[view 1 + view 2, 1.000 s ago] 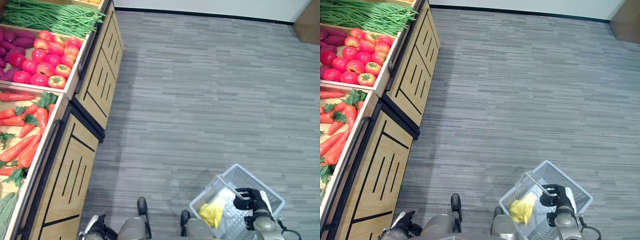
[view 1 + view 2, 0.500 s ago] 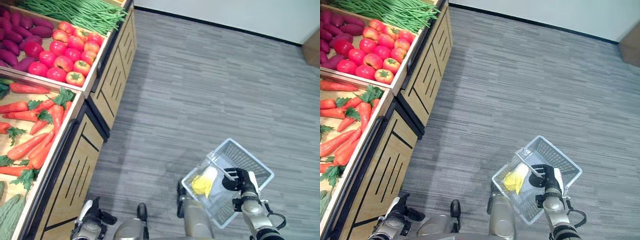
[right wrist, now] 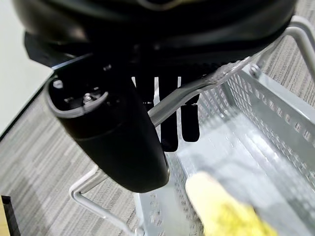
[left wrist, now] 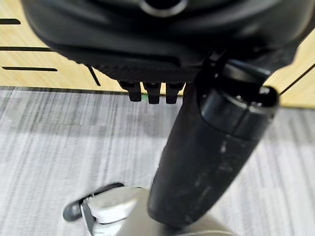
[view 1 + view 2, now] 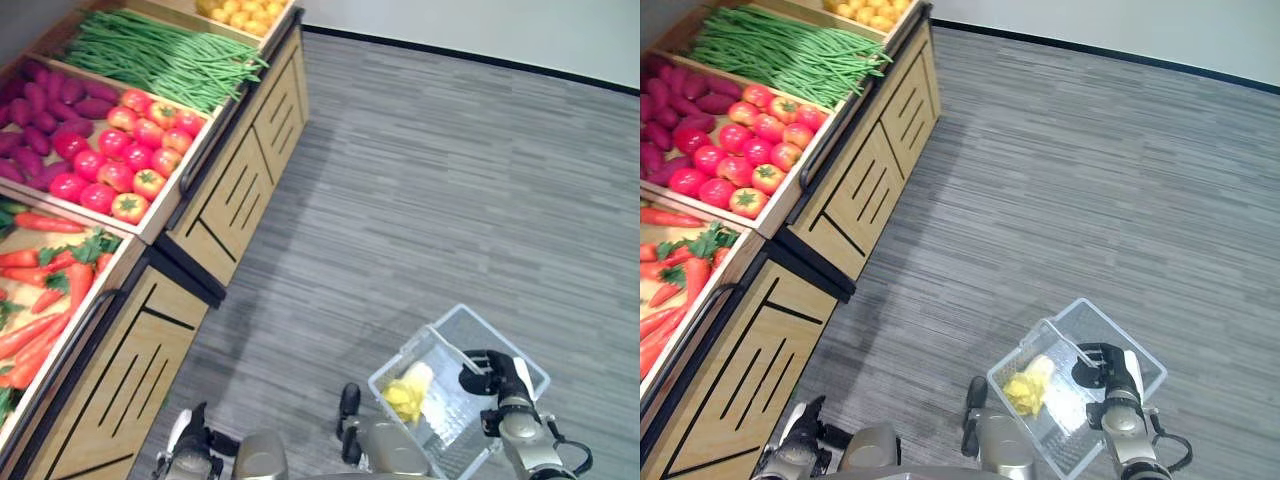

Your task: Get the vegetables into the basket

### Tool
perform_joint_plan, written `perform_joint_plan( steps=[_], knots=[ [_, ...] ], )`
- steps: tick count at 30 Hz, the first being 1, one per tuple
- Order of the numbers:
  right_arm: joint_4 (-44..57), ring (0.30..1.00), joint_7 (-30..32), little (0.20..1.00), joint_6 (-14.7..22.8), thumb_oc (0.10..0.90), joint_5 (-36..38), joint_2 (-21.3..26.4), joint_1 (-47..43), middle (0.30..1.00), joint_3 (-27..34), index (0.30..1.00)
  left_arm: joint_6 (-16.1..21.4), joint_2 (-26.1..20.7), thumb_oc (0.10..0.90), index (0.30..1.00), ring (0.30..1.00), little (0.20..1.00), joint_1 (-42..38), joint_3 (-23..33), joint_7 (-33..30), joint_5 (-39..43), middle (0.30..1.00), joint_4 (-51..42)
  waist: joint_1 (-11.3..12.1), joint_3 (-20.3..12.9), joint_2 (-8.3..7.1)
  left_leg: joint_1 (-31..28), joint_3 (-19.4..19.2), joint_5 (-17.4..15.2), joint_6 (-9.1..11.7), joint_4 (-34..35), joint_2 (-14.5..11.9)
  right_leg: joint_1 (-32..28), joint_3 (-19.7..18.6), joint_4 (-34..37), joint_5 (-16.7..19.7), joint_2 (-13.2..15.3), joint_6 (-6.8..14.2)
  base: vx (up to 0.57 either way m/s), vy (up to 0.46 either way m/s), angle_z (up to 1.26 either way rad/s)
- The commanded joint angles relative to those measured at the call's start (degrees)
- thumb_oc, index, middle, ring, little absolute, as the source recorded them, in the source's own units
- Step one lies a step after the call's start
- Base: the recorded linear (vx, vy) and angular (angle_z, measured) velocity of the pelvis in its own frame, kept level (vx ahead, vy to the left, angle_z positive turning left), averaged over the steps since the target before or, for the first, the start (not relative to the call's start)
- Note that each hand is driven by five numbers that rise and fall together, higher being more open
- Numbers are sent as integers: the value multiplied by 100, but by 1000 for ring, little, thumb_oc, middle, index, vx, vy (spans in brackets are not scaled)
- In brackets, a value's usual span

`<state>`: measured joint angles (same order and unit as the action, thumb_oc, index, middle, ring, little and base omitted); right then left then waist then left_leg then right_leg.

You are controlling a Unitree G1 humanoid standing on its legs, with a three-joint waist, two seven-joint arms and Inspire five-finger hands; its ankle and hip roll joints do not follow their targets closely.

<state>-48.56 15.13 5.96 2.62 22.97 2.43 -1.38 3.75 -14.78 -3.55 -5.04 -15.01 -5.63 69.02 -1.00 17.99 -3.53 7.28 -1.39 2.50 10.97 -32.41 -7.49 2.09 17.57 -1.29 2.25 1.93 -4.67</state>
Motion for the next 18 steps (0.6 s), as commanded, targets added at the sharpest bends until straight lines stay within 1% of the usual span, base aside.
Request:
perform_joint_plan(
  steps=[1,2,3,4,5,6,7,8,9,10,11,14,18],
  knots=[
    [633,300,318,300,387,400,150,544,167,300,365,300,20,-216,900,1000,1000,1000,48,-190,-96,112,1000,-113,-26,44,-143,-86,-248,-65,-485,938,154,8,-551,-525,-295,609,829,147,-18,24],
    [633,300,336,300,394,400,130,533,199,300,397,300,23,-219,900,1000,1000,1000,58,-186,-110,89,1000,-128,-8,18,-151,49,-313,-228,-550,1420,181,-42,-536,-480,-333,612,884,207,9,11],
    [677,300,369,300,388,400,110,532,216,300,420,300,26,-221,900,1000,1000,1000,88,-146,-115,128,1000,-141,9,2,-140,163,-394,-202,-565,1811,106,-89,-545,-457,-377,608,916,235,67,10],
    [629,300,390,300,388,400,99,526,211,300,410,300,30,-216,900,1000,1000,1000,103,-121,-124,180,1000,-149,46,-16,-117,221,-417,-43,-546,2147,21,-158,-582,-438,-409,588,940,281,139,-3],
    [553,300,433,300,383,400,42,491,186,300,353,300,47,-226,900,1000,1000,1000,118,-63,-162,243,1000,-129,109,-30,-71,207,-456,308,-475,2609,-119,-313,-675,-411,-483,530,968,380,188,-36],
    [429,300,447,300,377,400,8,471,181,300,314,300,63,-249,900,1000,1000,1000,128,-26,-175,277,1000,-121,153,-67,-66,242,-534,561,-407,2865,-254,-451,-758,-377,-527,526,1007,404,193,-63],
    [389,300,433,300,373,400,-1,447,183,300,291,300,64,-259,900,1000,1000,1000,137,-15,-191,281,1000,-130,171,-97,-78,240,-570,599,-392,2871,-290,-534,-799,-369,-555,523,1021,334,175,-58],
    [439,300,402,300,354,400,-24,426,236,300,305,300,49,-263,900,1000,1000,1000,172,13,-180,276,1000,-127,162,-131,-77,145,-656,507,-431,2932,-277,-584,-838,-382,-611,513,1047,346,231,-43],
    [429,300,412,300,338,400,-48,350,293,300,328,300,45,-275,900,1000,1000,1000,196,14,-197,249,1000,-131,185,-200,-116,26,-734,439,-526,3002,-162,-665,-901,-400,-613,594,1137,373,340,-58],
    [386,300,404,300,314,400,-28,286,320,300,372,300,39,-280,900,1000,1000,1000,204,-3,-200,204,1000,-138,176,-206,-166,-32,-881,299,-614,2926,-48,-652,-974,-502,-573,722,1224,344,359,-56],
    [360,300,407,300,309,400,-38,265,293,300,354,300,55,-290,900,1000,1000,1000,201,-14,-195,189,1000,-160,180,-204,-191,-41,-910,202,-672,2853,-3,-622,-1029,-543,-537,777,1266,216,292,-35],
    [319,300,404,300,297,400,-51,196,165,300,269,300,88,-362,900,1000,1000,1000,140,-33,-209,225,1000,-273,215,-160,-293,53,-1022,-68,-790,2559,128,-522,-1119,-653,-367,933,1379,116,183,-22],
    [264,300,426,300,304,400,-48,122,-35,300,152,300,105,-471,900,1000,1000,1000,55,-27,-276,227,1000,-263,247,-118,-394,130,-1091,-304,-901,2357,233,-374,-1195,-785,-87,1045,1469,81,141,-9]
  ],
)
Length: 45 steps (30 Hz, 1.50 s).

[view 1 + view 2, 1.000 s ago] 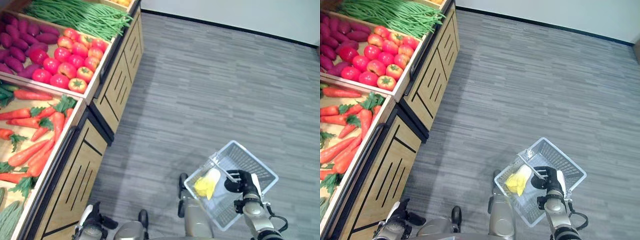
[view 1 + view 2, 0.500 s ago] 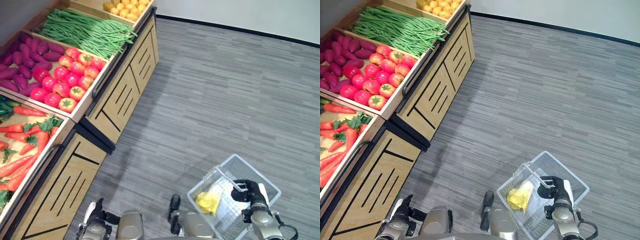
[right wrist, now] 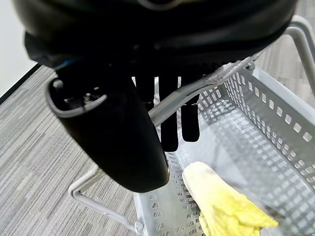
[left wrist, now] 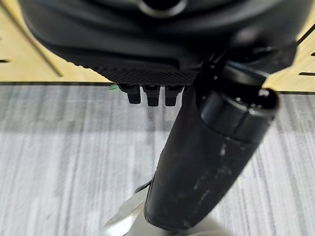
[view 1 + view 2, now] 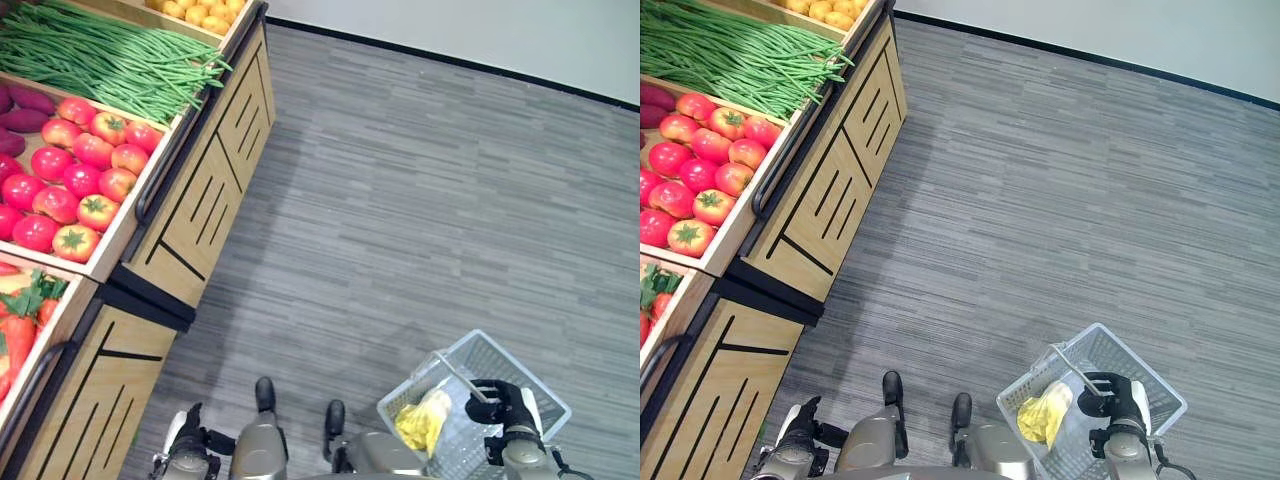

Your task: Get the vegetables into the basket

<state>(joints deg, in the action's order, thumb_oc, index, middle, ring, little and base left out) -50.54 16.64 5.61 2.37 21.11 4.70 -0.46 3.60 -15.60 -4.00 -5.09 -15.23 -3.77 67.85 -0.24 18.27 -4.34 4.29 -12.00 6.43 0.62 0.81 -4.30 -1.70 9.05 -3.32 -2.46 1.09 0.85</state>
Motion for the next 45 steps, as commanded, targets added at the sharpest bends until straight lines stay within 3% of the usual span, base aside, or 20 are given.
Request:
perform_joint_plan(
  steps=[1,5,8,9,13,15,16,17,19,20,22,26,28,31,32,35,40,42,43,45],
  knots=[
    [458,300,283,300,344,400,-32,304,-304,300,26,300,126,-417,900,1000,1000,1000,78,-12,-271,38,1000,-139,179,-140,-337,439,-33,-737,106,-975,-54,30,-363,-593,479,1151,936,74,126,12],
    [429,300,269,300,354,400,-60,252,-437,300,-94,300,112,-517,900,1000,1000,1000,26,78,-323,81,1000,-48,236,-144,-402,358,-52,-827,-19,-873,50,197,-394,-905,830,1207,1023,70,127,5],
    [419,300,262,300,386,400,-75,188,-602,300,-270,300,103,-565,900,1000,1000,1000,-4,144,-386,128,1000,6,276,-105,-332,-2,20,-865,-201,-554,123,595,-398,-2005,1213,1153,1044,126,182,-9],
    [434,300,251,300,383,400,-78,177,-611,300,-304,300,99,-563,900,1000,1000,1000,-7,141,-385,140,1000,24,262,-102,-324,-101,43,-877,-212,-492,144,677,-413,-2077,1246,1121,1032,163,99,8],
    [439,300,256,300,393,400,-55,200,-696,300,-368,300,123,-509,900,1000,1000,1000,-10,129,-428,267,1000,-2,180,-55,-237,-409,251,-885,-160,-261,161,1109,-428,-1747,1178,1063,954,147,-26,31],
    [422,300,290,300,389,400,-33,200,-787,300,-417,300,105,-445,900,1000,1000,1000,-58,125,-434,264,1000,177,105,-21,-268,-589,473,-1010,-54,-273,196,1287,-599,-879,1174,1071,1009,254,-149,65],
    [422,300,290,300,390,400,-33,202,-787,300,-418,300,106,-443,900,1000,1000,1000,-58,125,-434,263,1000,178,97,-4,-258,-608,484,-1021,-52,-278,187,1254,-583,-868,1171,1065,1008,454,-286,73],
    [464,300,255,300,387,400,-87,224,-771,300,-462,300,93,-362,900,1000,1000,1000,-25,154,-422,214,1000,304,0,-41,-283,-832,772,-1179,42,-324,224,1416,-851,-169,1359,1044,1120,389,-249,77],
    [526,300,216,300,382,400,-117,252,-655,300,-437,300,93,-332,900,1000,1000,1000,39,139,-357,143,1000,371,-89,-95,-275,-927,999,-1235,76,-357,268,1389,-1145,-236,1322,903,1162,370,-227,102],
    [500,300,186,300,391,400,-131,285,-565,300,-403,300,93,-322,900,1000,1000,1000,65,127,-350,127,1000,358,-109,-136,-254,-945,1139,-1271,110,-408,261,1280,-1194,-280,1078,842,1111,328,-267,168],
    [338,300,129,300,428,400,-100,441,-466,300,-284,300,124,-259,900,1000,1000,1000,190,169,-336,183,1000,386,-62,-270,-185,-954,1489,-1179,316,-569,68,1014,-815,-272,782,689,835,382,-526,139],
    [326,300,198,300,496,400,-6,542,-381,300,-168,300,116,-320,900,1000,1000,1000,167,104,-366,136,1000,361,-75,-315,-114,-803,1773,-945,474,-598,-143,877,-454,-323,503,564,661,134,-294,92],
    [227,300,240,300,522,400,67,561,-388,300,-131,300,112,-324,900,1000,1000,1000,83,97,-419,118,1000,460,-132,-304,-112,-631,1493,-871,519,-857,-210,767,-237,-326,394,625,589,85,-222,76],
    [82,300,384,300,542,400,262,500,-237,300,13,300,58,-336,900,1000,1000,1000,-68,-23,-542,-33,1000,411,-348,-260,-59,-473,-287,-502,528,-899,-721,431,384,-253,247,751,501,46,-136,124],
    [42,300,402,300,548,400,295,471,-204,300,42,300,42,-352,900,1000,1000,1000,-86,-30,-560,-94,1000,421,-357,-280,-36,-466,-418,-478,553,-723,-731,388,488,-199,243,745,529,37,-46,133],
    [-99,300,430,300,557,400,357,409,-146,300,101,300,24,-372,900,1000,1000,1000,-86,-68,-607,-190,1000,417,-344,-352,45,-429,-479,-251,623,-220,-749,314,675,-119,260,802,637,88,96,71],
    [-319,300,406,300,454,400,243,244,-286,300,28,300,57,-484,900,1000,1000,1000,-58,-113,-617,-245,1000,377,-198,-336,-143,-354,-376,-728,314,-382,-295,257,373,-249,500,1175,912,143,329,-4],
    [-412,300,410,300,453,400,272,206,-320,300,38,300,66,-493,900,1000,1000,1000,-57,-132,-616,-249,1000,375,-177,-340,-174,-353,-384,-789,266,-408,-235,276,323,-292,589,1231,958,77,256,6],
    [-528,300,366,300,429,400,293,131,-398,300,3,300,78,-521,900,1000,1000,1000,-55,-94,-630,-196,1000,360,-110,-337,-216,-357,-378,-892,144,-417,-77,384,251,-628,882,1382,1082,74,297,10],
    [-598,300,344,300,407,400,286,80,-505,300,-75,300,80,-554,900,1000,1000,1000,-53,-12,-657,-121,1000,358,-60,-291,-190,-459,-388,-937,38,-350,0,533,203,-1112,1076,1459,1142,90,313,17]
  ],
)
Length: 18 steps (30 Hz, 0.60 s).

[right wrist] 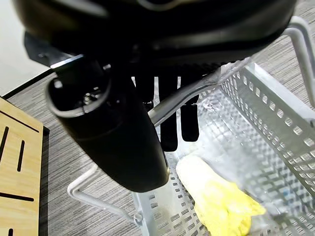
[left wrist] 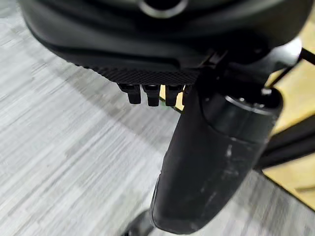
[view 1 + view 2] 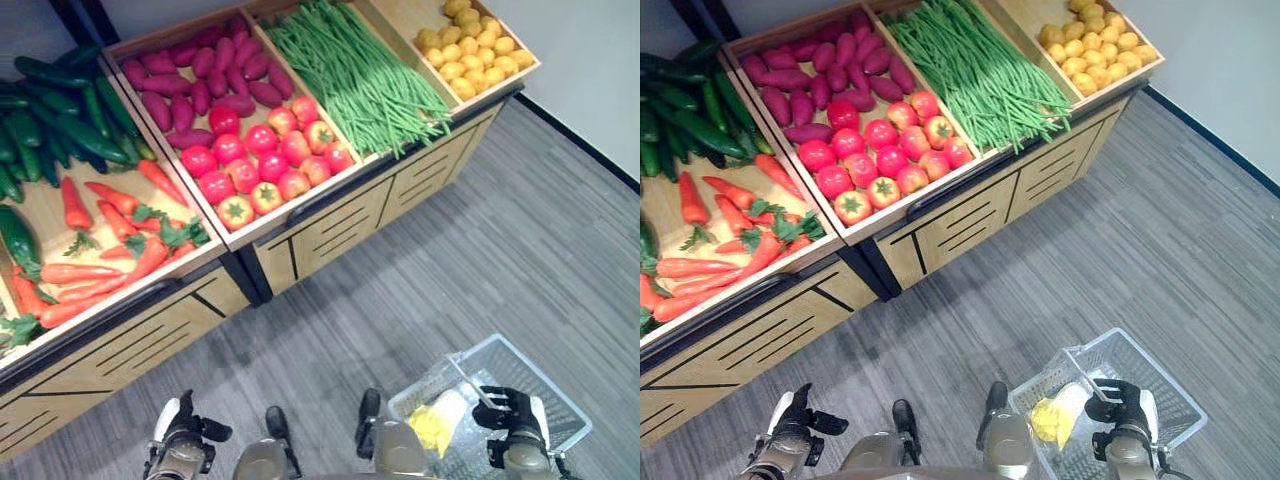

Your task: Get the vegetables into the basket

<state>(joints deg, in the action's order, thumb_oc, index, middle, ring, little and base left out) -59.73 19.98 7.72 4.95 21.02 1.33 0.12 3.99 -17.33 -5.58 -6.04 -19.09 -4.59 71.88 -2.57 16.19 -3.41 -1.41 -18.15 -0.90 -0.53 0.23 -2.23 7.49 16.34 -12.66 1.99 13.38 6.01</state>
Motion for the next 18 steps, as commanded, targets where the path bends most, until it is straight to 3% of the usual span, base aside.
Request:
perform_joint_plan(
  steps=[1,3,5,6,7,9,15,18],
  knots=[
    [302,300,-1,300,201,400,32,44,-189,300,-176,300,51,-402,900,1000,1000,1000,94,105,-287,-4,1000,-58,174,-49,-239,32,318,-206,105,-208,-156,-226,-713,-597,754,189,642,96,190,23],
    [362,300,24,300,228,400,51,15,-187,300,-251,300,175,-461,900,1000,1000,1000,56,60,-326,95,1000,-174,118,-22,-167,-87,611,-169,118,-54,-115,16,-1109,-536,774,-32,593,185,50,63],
    [232,300,43,300,268,400,86,1,-208,300,-252,300,184,-515,900,1000,1000,1000,19,97,-368,127,1000,-69,76,-3,-172,-221,829,-220,217,-1,-132,101,-1165,133,687,23,596,294,-177,124],
    [302,300,71,300,283,400,74,-37,-147,300,-283,300,246,-542,900,1000,1000,1000,-7,225,-397,322,1000,-42,8,12,-219,-279,1086,-290,318,-96,-178,142,-1607,562,686,-7,638,318,-345,113],
    [324,300,48,300,263,400,16,-66,-30,300,-305,300,287,-562,900,1000,1000,1000,33,335,-393,488,1000,-9,36,-24,-271,-303,1254,-319,380,-158,-240,83,-1637,632,435,-73,612,242,-362,78],
    [181,300,44,300,232,400,-8,-69,-43,300,-317,300,273,-584,900,1000,1000,1000,48,412,-414,517,1000,61,74,-59,-308,-317,1304,-264,445,-122,-322,-30,-1554,745,400,-136,555,88,-278,96],
    [-376,300,85,300,219,400,-39,36,-14,300,-228,300,317,-494,900,1000,1000,1000,141,889,-720,886,1000,197,118,-256,-170,-299,1430,42,716,43,-610,-636,-1120,1572,356,-379,392,65,-220,31],
    [-628,300,111,300,212,400,-91,42,15,300,-235,300,406,-495,900,1000,1000,1000,145,1113,-1121,1021,1000,144,132,-293,-130,-363,1446,70,750,81,-647,-801,-1039,1672,344,-394,369,47,-70,27]
  ],
)
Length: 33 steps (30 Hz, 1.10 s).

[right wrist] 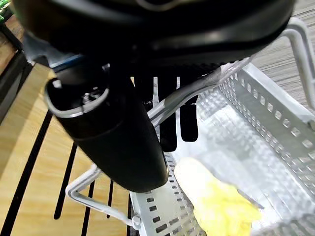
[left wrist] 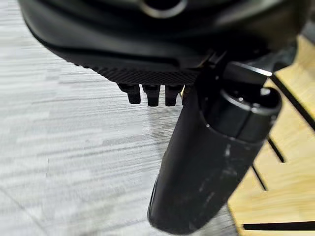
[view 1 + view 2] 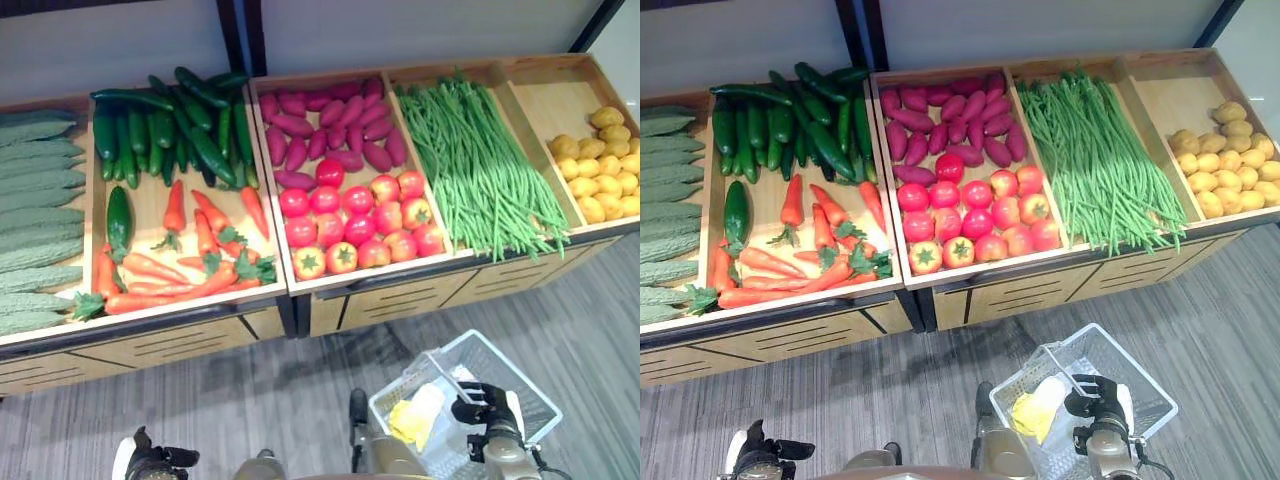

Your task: Get the vegetables into the basket

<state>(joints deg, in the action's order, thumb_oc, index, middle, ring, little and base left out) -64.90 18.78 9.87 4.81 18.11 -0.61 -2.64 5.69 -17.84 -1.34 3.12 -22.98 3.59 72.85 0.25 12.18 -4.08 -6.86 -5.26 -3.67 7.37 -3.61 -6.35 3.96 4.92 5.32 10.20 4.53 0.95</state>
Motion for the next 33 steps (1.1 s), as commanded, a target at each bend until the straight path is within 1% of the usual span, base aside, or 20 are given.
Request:
perform_joint_plan(
  steps=[1,5,7,8,9,10,11,12,13,14,15,16,17,19,22,24,25,27,31,33],
  knots=[
    [-113,300,232,300,-1,400,-77,333,208,300,40,300,236,-443,900,1000,1000,1000,-278,198,-733,203,1000,45,-151,111,-63,179,157,347,-39,465,-235,-451,103,-126,-478,491,874,19,-31,19],
    [-305,300,353,300,65,400,-171,255,250,300,-8,300,441,-584,900,1000,1000,1000,-332,639,-1635,400,1000,-189,-150,74,-50,81,118,360,-18,593,-224,-531,131,-71,-478,513,881,2,-2,-8],
    [-419,300,363,300,68,400,-185,233,261,300,-15,300,535,-660,900,1000,1000,1000,-330,721,-1952,352,1000,-627,-148,66,-30,23,96,366,-27,692,-211,-537,123,-65,-460,527,903,-25,32,-19],
    [-465,300,403,300,67,400,-186,226,264,300,27,300,716,-802,900,1000,1000,1000,-299,837,-2370,299,1000,-1185,-145,48,-9,-11,98,376,-32,766,-188,-525,128,-72,-440,549,924,-22,39,-17],
    [-465,300,404,300,67,400,-187,225,265,300,24,300,706,-796,900,1000,1000,1000,-288,843,-2379,289,1000,-1203,-146,50,-10,-20,95,377,-32,771,-188,-530,126,-72,-442,549,925,-26,41,-12],
    [-470,300,406,300,73,400,-210,222,273,300,45,300,740,-862,900,1000,1000,1000,-254,814,-2487,140,1000,-1671,-143,49,-7,-22,104,379,-36,799,-174,-521,122,-71,-425,562,939,-10,12,-9],
    [-469,300,406,300,73,400,-211,222,275,300,44,300,728,-857,900,1000,1000,1000,-243,818,-2492,132,1000,-1689,-143,48,-8,-25,103,378,-36,799,-173,-523,121,-71,-425,563,940,-42,41,-4],
    [-456,300,415,300,71,400,-231,232,282,300,87,300,686,-1058,900,1000,1000,1000,-119,804,-2727,-339,1000,-2697,-128,51,8,-20,137,366,-45,812,-156,-501,139,-86,-399,596,960,-59,59,0],
    [-480,300,411,300,57,400,-293,248,282,300,131,300,645,-1199,900,1000,1000,1000,-48,830,-2862,-720,1000,-3188,-116,54,8,-25,147,343,-66,814,-136,-485,134,-97,-377,621,986,-59,59,-2],
    [-481,300,411,300,57,400,-294,248,282,300,129,300,635,-1194,900,1000,1000,1000,-38,836,-2863,-726,1000,-3204,-117,55,6,-27,145,342,-67,814,-135,-486,132,-97,-377,622,987,-39,61,-1],
    [-496,300,380,300,32,400,-321,272,281,300,185,300,589,-1290,900,1000,1000,1000,19,881,-2822,-990,1000,-3656,-122,48,4,-35,147,320,-81,821,-112,-476,113,-91,-355,640,995,-15,45,-2],
    [-498,300,362,300,25,400,-320,291,273,300,208,300,570,-1347,900,1000,1000,1000,36,899,-2791,-1104,1000,-3860,-124,45,4,-42,139,309,-86,823,-102,-471,107,-92,-346,648,1001,-23,63,-2],
    [-468,300,351,300,19,400,-328,308,279,300,248,300,606,-1470,900,1000,1000,1000,70,918,-2721,-1294,1000,-4292,-129,47,3,-50,134,294,-88,826,-90,-465,98,-89,-336,658,1018,-15,46,-1],
    [-454,300,346,300,15,400,-327,321,272,300,264,300,587,-1484,900,1000,1000,1000,103,966,-2659,-1356,1000,-4441,-132,49,2,-58,125,285,-91,826,-86,-460,87,-90,-328,671,1022,-10,32,3],
    [-485,300,284,300,-30,400,-318,368,221,300,277,300,826,-1618,900,1000,1000,1000,42,1041,-2479,-1454,1000,-4943,-145,44,7,-83,101,265,-98,835,-67,-452,54,-90,-309,688,1038,-5,38,-1],
    [-479,300,228,300,-32,400,-302,393,190,300,289,300,1063,-1658,900,1000,1000,1000,4,1122,-2360,-1304,1000,-5345,-159,26,4,-101,83,244,-103,846,-59,-445,17,-85,-303,698,1038,-1,39,-4],
    [-478,300,227,300,-32,400,-303,394,189,300,286,300,1061,-1657,900,1000,1000,1000,13,1130,-2353,-1300,1000,-5354,-159,26,4,-103,81,243,-103,845,-59,-445,14,-86,-303,698,1038,7,33,-5],
    [-442,300,161,300,-16,400,-301,402,182,300,294,300,1204,-1675,900,1000,1000,1000,20,1184,-2230,-1217,1000,-5633,-169,10,-3,-127,64,229,-106,845,-54,-461,-8,-79,-312,698,1033,14,20,-5],
    [-408,300,107,300,-12,400,-324,437,175,300,292,300,1142,-1759,900,1000,1000,1000,29,1132,-1976,-1318,1000,-5770,-198,-7,7,-166,34,217,-111,854,-61,-472,-24,-70,-324,689,1026,10,12,-8],
    [-413,300,85,300,-11,400,-323,489,132,300,294,300,1111,-1945,900,1000,1000,1000,-1,983,-1756,-1492,1000,-5765,-217,-6,23,-171,20,218,-106,857,-68,-473,-27,-64,-327,686,1025,-6,11,-5]
  ],
)
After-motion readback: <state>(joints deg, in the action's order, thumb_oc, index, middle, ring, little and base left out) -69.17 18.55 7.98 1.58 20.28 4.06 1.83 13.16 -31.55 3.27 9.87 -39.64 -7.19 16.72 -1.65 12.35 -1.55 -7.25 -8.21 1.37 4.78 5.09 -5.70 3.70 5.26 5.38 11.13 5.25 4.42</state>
